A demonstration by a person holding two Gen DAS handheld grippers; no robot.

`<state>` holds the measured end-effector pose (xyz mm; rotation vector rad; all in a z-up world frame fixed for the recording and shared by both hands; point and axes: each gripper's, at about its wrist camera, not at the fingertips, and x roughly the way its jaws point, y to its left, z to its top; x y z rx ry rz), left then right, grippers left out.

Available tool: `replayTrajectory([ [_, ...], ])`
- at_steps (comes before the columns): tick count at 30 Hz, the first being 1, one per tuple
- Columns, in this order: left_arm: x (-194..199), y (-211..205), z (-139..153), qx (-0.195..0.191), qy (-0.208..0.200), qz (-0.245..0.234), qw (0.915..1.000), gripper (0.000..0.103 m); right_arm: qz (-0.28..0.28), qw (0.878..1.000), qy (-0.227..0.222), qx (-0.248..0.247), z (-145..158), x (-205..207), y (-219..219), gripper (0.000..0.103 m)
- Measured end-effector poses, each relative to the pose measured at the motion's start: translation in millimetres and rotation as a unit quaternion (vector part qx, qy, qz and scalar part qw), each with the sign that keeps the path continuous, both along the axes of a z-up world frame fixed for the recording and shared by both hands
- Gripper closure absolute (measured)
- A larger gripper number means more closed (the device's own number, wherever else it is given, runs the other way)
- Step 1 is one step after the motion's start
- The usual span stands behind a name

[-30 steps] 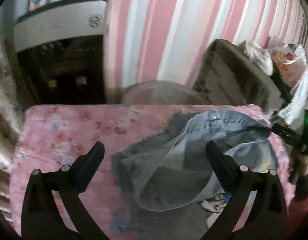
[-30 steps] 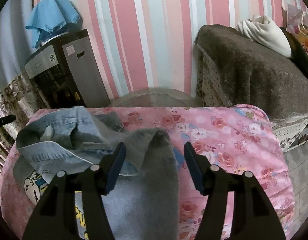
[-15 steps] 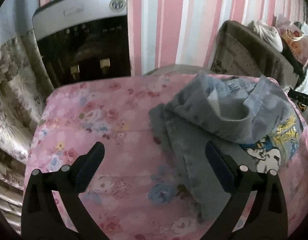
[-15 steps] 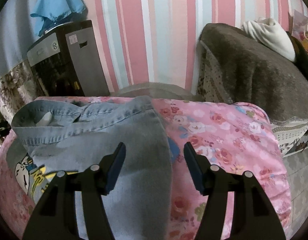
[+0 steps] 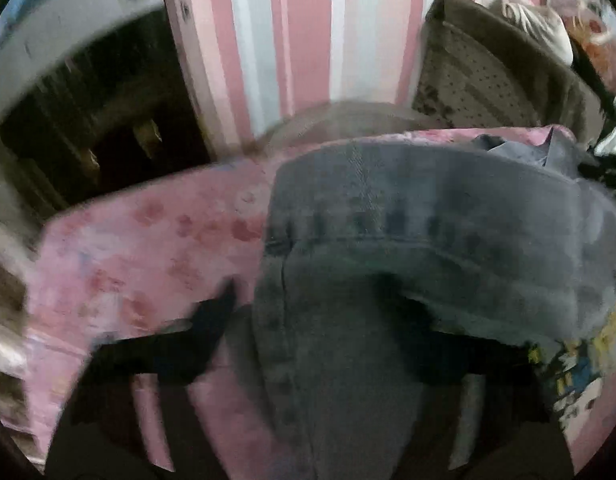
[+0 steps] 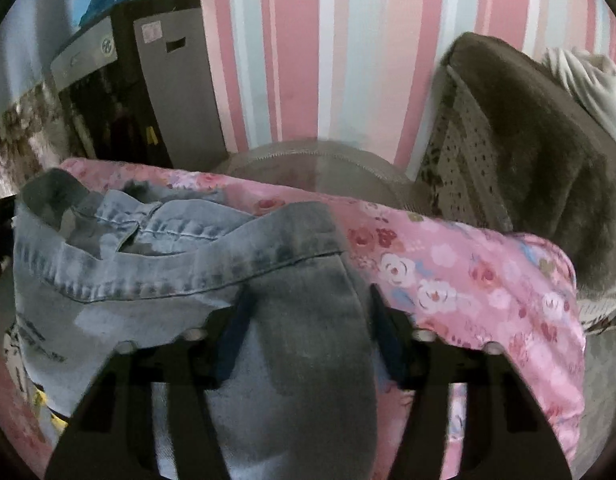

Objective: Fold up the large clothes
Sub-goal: 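Grasp the folded jacket edge with both tools and fold it over again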

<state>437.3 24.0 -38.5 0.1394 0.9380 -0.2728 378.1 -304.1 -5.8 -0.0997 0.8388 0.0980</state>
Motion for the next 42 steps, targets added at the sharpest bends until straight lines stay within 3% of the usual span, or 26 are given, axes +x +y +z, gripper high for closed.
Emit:
replayTrajectory([
  [1,1.3,2.9,-2.5,-0.003,0.001,0.009,1.0000,0.060,0.004,1.000,-0.010,-0.009,0.5,-2.8,2.6,0.079],
  [3,1.2,13.1,-5.9,-0.025,-0.002,0.027,0.9993,0.084,0.009,0.999,-0.034,-0.026,4.8,-10.2,6.6,0.088],
  [7,-12.8,32.0,5.5,-0.091,-0.032,0.040,0.9945,0.093,0.007,0.991,-0.129,-0.033,32.3,-40.2,9.5,0.094],
  [11,-42.7,29.5,27.5,-0.087,-0.114,0.047,0.9886,0.094,0.001,0.970,-0.243,0.006,71.4,-78.3,3.2,0.094],
  [13,-45.5,30.1,33.4,-0.077,-0.136,0.056,0.9860,0.094,-0.032,0.978,-0.203,0.026,69.3,-60.5,-15.4,0.094],
  [16,-22.8,28.6,21.9,-0.071,-0.093,0.051,0.9918,0.092,-0.068,0.993,-0.066,0.070,29.4,-10.4,-41.4,0.094],
  [17,-13.4,21.8,12.9,-0.043,-0.078,0.050,0.9948,0.091,-0.075,0.995,-0.004,0.067,10.2,6.2,-43.7,0.093],
  [18,-9.0,20.1,7.2,-0.022,-0.065,0.051,0.9964,0.091,-0.083,0.995,0.021,0.043,-5.4,15.6,-42.1,0.089],
  [19,-4.2,17.9,0.6,0.002,-0.058,0.063,0.9963,0.089,-0.084,0.996,0.031,0.018,-12.8,19.6,-38.9,0.086],
  [21,-0.7,21.1,-4.6,0.005,-0.038,0.066,0.9971,0.082,-0.084,0.996,0.027,0.011,-8.4,18.8,-38.4,0.080],
  [22,-3.0,23.3,-1.1,0.002,-0.043,0.070,0.9966,0.078,-0.087,0.996,0.019,0.021,-1.4,16.3,-41.0,0.066],
  [24,-8.0,24.8,8.4,0.003,-0.059,0.068,0.9960,0.039,-0.077,0.996,-0.009,0.038,15.7,10.7,-42.7,0.051],
  [26,-9.5,22.4,18.6,0.013,-0.080,0.065,0.9946,0.028,-0.065,0.997,-0.012,0.030,23.4,9.9,-37.0,0.050],
  [27,-6.1,19.3,23.0,0.018,-0.082,0.060,0.9947,0.028,-0.057,0.998,-0.005,0.029,25.9,17.7,-35.2,0.050],
  [31,21.7,3.0,22.7,0.019,-0.040,0.045,0.9980,0.028,-0.043,0.998,0.044,0.036,14.1,44.1,-26.8,0.050],
  [34,37.1,-12.3,8.9,0.029,0.007,0.024,0.9993,0.033,-0.033,0.994,0.093,0.045,-3.6,61.2,-20.6,0.050],
  [37,42.6,-24.0,-4.3,0.048,0.022,0.003,0.9986,0.042,-0.010,0.994,0.107,0.030,-13.6,67.9,-8.5,0.055],
  [39,40.9,-30.3,-12.3,0.044,0.028,-0.015,0.9985,0.072,0.002,0.995,0.103,0.006,-19.8,63.0,0.8,0.074],
  [40,38.8,-32.1,-15.3,0.053,0.020,-0.013,0.9983,0.076,0.007,0.996,0.093,0.001,-20.6,59.8,4.6,0.081],
  [42,29.7,-35.3,-16.9,0.062,-0.008,-0.017,0.9979,0.089,0.011,0.998,0.050,-0.027,-16.2,49.7,10.8,0.084],
])
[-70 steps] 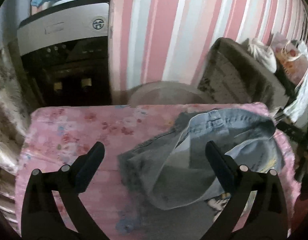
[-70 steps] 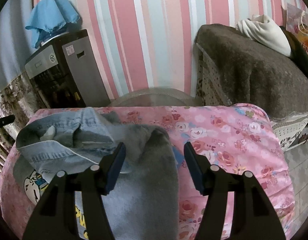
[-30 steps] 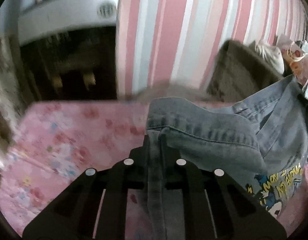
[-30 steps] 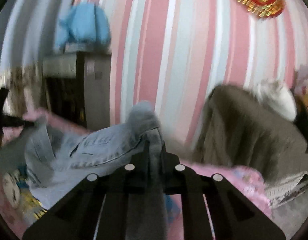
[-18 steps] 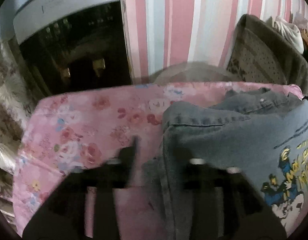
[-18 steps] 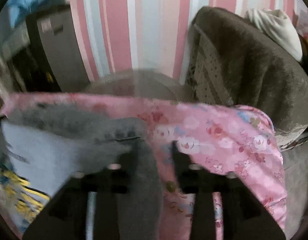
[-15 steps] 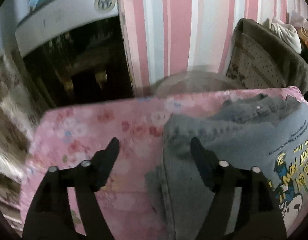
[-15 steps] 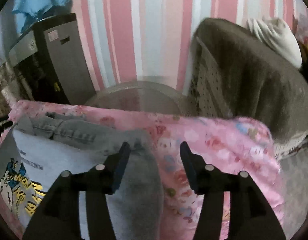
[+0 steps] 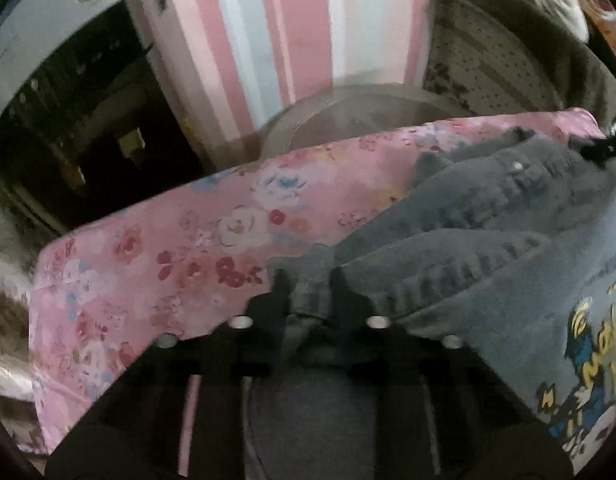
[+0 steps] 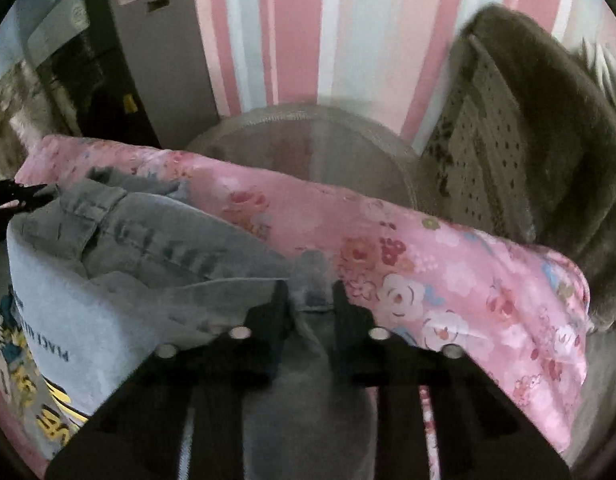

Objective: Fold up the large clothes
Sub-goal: 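Grasp the folded jacket edge with both tools and fold it over again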

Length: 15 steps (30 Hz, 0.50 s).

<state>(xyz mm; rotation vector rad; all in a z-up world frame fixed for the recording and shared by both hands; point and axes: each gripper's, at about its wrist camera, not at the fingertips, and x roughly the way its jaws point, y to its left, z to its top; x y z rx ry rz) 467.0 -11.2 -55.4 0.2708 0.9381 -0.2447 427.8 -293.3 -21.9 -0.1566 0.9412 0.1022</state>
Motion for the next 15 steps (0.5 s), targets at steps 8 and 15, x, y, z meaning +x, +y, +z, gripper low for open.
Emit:
replayTrajectory([
  [8,-43.6,41.5,55.3,-0.123,-0.151,0.053,0.9794,0.091,-0.056,0.970,-0.208,0.109,55.5,-51.7,-40.8,0.086],
  [15,4.5,42.0,34.1,-0.126,-0.073,0.064,0.9872,0.086,-0.080,0.992,-0.066,0.073,10.7,3.6,-40.3,0.082],
])
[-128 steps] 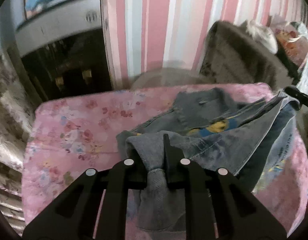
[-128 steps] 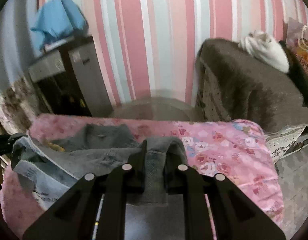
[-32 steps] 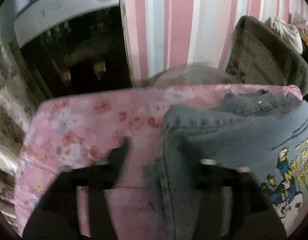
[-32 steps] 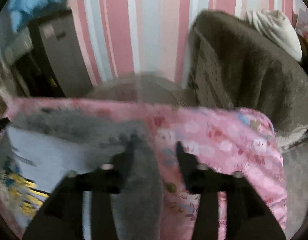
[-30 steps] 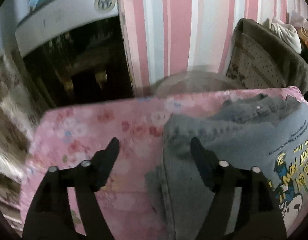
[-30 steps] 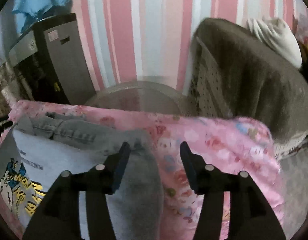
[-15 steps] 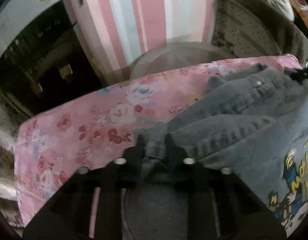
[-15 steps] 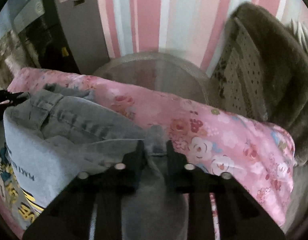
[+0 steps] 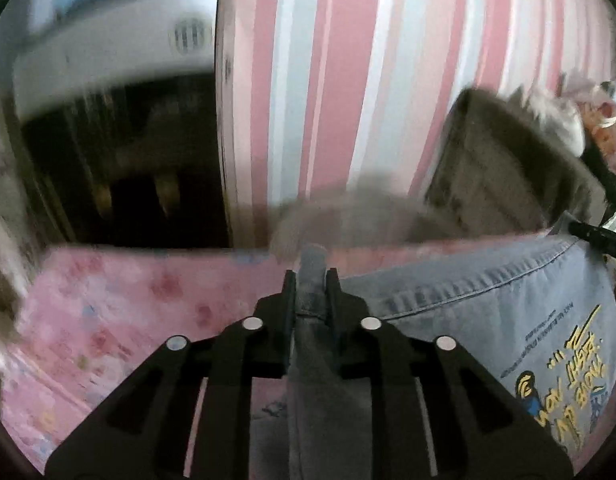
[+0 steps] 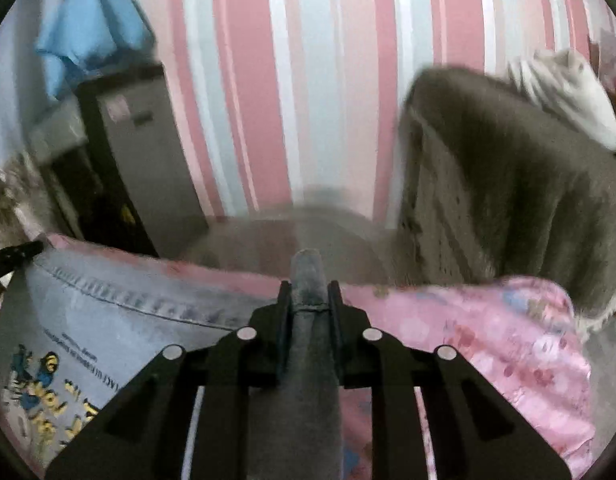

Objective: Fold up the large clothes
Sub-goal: 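Grasp the folded jacket edge with both tools and fold it over again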

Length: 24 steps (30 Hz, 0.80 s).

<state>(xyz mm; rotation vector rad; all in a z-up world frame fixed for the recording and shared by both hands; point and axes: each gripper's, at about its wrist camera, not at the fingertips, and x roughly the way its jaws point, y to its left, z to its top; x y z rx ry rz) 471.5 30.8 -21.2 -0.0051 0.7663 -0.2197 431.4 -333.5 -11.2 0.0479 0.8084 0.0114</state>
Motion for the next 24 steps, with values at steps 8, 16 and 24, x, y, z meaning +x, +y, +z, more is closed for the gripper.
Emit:
replayTrajectory([
  [8,-8.9,-2.4,-9.9,0.096,0.024,0.034,0.9945,0.033,-0.024,0.999,-0.015,-0.028,20.7,-38.3,-3.8,0.043],
  [16,-92.3,-17.1,29.9,0.076,-0.015,0.047,0.9959,0.004,-0.026,0.999,-0.025,0.011,19.0,-121.3,2.3,0.034],
  [24,-152.5,-69.9,25.8,0.046,-0.013,0.029,0.9985,0.003,0.004,0.999,-0.035,0.007,10.9,-157.3,47.6,0.034],
])
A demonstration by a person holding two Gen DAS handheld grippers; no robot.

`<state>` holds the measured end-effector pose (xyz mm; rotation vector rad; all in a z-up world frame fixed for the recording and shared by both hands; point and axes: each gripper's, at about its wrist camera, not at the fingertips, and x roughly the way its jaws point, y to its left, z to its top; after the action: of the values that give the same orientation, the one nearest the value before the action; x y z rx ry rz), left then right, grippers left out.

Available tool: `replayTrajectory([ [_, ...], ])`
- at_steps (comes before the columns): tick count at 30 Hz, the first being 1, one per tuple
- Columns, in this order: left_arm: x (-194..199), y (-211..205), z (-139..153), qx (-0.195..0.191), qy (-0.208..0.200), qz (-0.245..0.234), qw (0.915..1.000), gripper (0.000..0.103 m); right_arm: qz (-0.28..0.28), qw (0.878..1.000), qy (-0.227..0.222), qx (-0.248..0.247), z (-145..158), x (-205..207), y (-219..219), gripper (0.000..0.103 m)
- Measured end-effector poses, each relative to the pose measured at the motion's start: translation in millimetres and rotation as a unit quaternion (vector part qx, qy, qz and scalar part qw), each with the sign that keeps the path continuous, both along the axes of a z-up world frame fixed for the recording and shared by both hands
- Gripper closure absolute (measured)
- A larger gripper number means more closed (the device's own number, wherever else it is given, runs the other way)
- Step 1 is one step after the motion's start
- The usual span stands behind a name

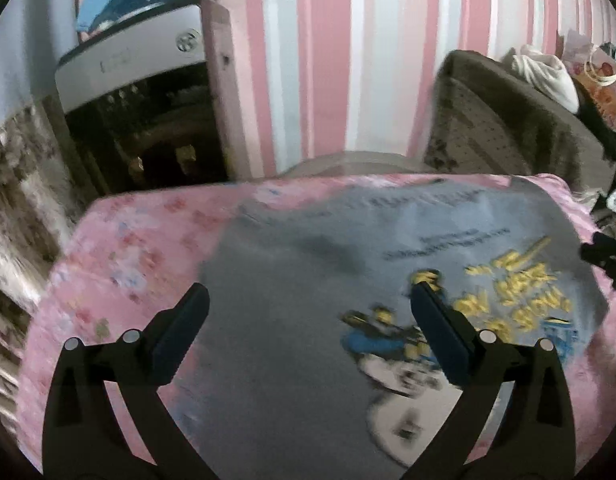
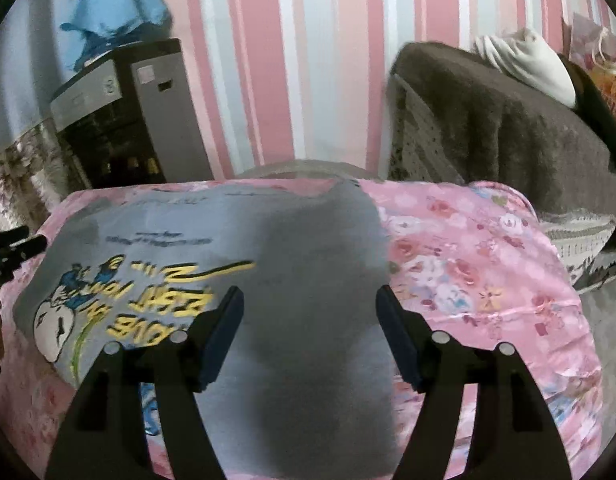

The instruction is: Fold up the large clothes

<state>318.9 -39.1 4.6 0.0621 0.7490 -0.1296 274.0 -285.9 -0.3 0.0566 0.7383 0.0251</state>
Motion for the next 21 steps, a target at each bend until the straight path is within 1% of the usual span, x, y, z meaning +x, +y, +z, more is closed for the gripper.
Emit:
replayTrajectory([
  [2,-5.3,-7.6,-6.7,0.002,0.009,-0.005,0.9999,0.003,0.015,1.000,0.014,-0.017,-5.4,-0.6,12.7,0.034],
  [3,-8.1,-10.3,-13.3,0.014,0.015,-0.003,0.9998,0.003,0.020,0.999,0.023,-0.033,-10.1,-0.8,18.1,0.034],
  [5,-9.3,-8.6,-26.2,0.028,0.028,-0.002,0.9992,0.003,0.023,0.998,0.042,-0.049,-19.8,-2.1,20.4,0.034],
  [6,-8.4,-5.4,-36.3,0.039,0.043,0.005,0.9983,0.003,0.024,0.997,0.049,-0.052,-26.1,-2.0,19.0,0.034],
  [7,-5.7,1.3,-48.8,0.040,0.061,0.012,0.9972,0.003,0.026,0.997,0.052,-0.048,-31.8,-2.5,17.1,0.034],
  [8,-4.3,8.5,-57.8,0.024,0.072,0.009,0.9971,0.003,0.028,0.997,0.053,-0.045,-35.3,-2.7,15.9,0.034],
  [9,-5.5,15.5,-63.5,0.003,0.071,0.003,0.9975,0.003,0.030,0.997,0.051,-0.043,-38.0,-3.0,15.0,0.033],
  [11,-7.8,15.6,-64.4,0.010,0.063,-0.001,0.9980,0.003,0.028,0.998,0.049,-0.035,-41.3,-2.8,11.9,0.031],
  [15,-7.7,12.7,-62.7,0.014,0.068,0.007,0.9975,0.003,0.028,0.998,0.052,-0.027,-41.1,-2.2,10.3,0.029],
  [19,-9.7,10.8,-59.0,0.015,0.066,0.014,0.9976,0.003,0.026,0.998,0.044,-0.025,-41.4,-3.8,9.4,0.027],
  [21,-11.4,9.8,-56.4,0.015,0.065,0.019,0.9976,0.003,0.018,0.999,0.044,-0.027,-40.6,-7.8,10.3,0.015],
])
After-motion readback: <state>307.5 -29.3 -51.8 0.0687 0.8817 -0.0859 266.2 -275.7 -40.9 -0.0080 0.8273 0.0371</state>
